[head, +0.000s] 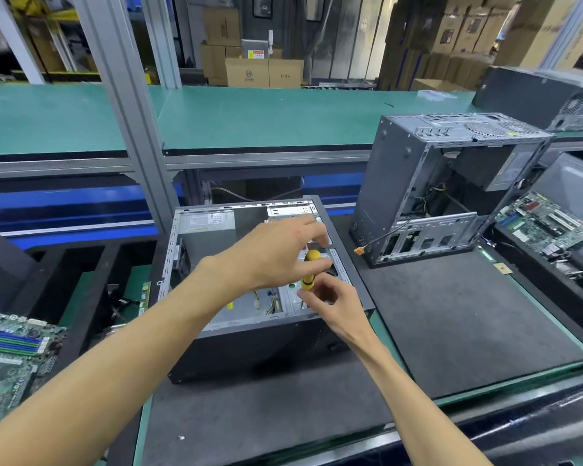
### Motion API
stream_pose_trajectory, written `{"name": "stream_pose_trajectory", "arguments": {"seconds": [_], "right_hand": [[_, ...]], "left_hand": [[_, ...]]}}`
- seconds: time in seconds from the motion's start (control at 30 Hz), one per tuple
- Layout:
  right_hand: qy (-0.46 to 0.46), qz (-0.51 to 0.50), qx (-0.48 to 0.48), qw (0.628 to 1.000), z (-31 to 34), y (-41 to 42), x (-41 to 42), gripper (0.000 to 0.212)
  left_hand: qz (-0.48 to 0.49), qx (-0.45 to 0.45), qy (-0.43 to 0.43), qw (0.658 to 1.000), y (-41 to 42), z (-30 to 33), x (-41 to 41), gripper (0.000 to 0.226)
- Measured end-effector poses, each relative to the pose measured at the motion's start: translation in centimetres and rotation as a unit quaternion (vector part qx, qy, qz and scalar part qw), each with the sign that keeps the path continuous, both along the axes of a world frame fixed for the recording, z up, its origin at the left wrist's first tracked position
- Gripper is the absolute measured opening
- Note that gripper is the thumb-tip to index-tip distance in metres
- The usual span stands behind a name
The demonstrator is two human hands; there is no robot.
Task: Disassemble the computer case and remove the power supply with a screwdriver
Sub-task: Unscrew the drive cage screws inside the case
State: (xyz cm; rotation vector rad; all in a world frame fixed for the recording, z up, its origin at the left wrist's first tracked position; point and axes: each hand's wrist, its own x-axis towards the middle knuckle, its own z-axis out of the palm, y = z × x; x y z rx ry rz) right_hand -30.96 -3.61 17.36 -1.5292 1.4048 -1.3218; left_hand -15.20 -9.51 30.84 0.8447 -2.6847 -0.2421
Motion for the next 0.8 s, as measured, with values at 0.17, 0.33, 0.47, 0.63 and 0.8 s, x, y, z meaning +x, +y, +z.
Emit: {"name": "stream_pose_trajectory", "arguments": {"seconds": [0.17,0.33,0.47,0.63,0.8], "right_hand": [[-0.017,0.001,0.002,1.0,-0.3,-0.2,-0.3,0.014],[-0.007,0.003,0.006,1.0,-0.5,-0.3,-0.3,0.009],[-0.018,-0.008,0.019,1.0,-0.6,-0.4,-0.4,0.02],[-0.034,-0.005,0.032,0.999,-0.5,-0.5,-0.7,0.02],[-0.011,0.0,0.016,1.0,-0.5,-0.5,-0.6,0.005]], "left_hand": [[-0.097,0.09,0.023,0.991,-0.1,0.5,0.2,0.026],[-0.002,-0.031,-0.023,0.999,-0.5,0.5,-0.7,0.023],[0.025,-0.096,-0.024,0.995,-0.8,0.0,-1.4,0.034],[-0.076,0.041,0.006,0.996,-1.0,0.7,-0.7,0.026],[-0.012,-0.006,-0.011,1.0,-1.3,0.7,-0.7,0.016]]}}
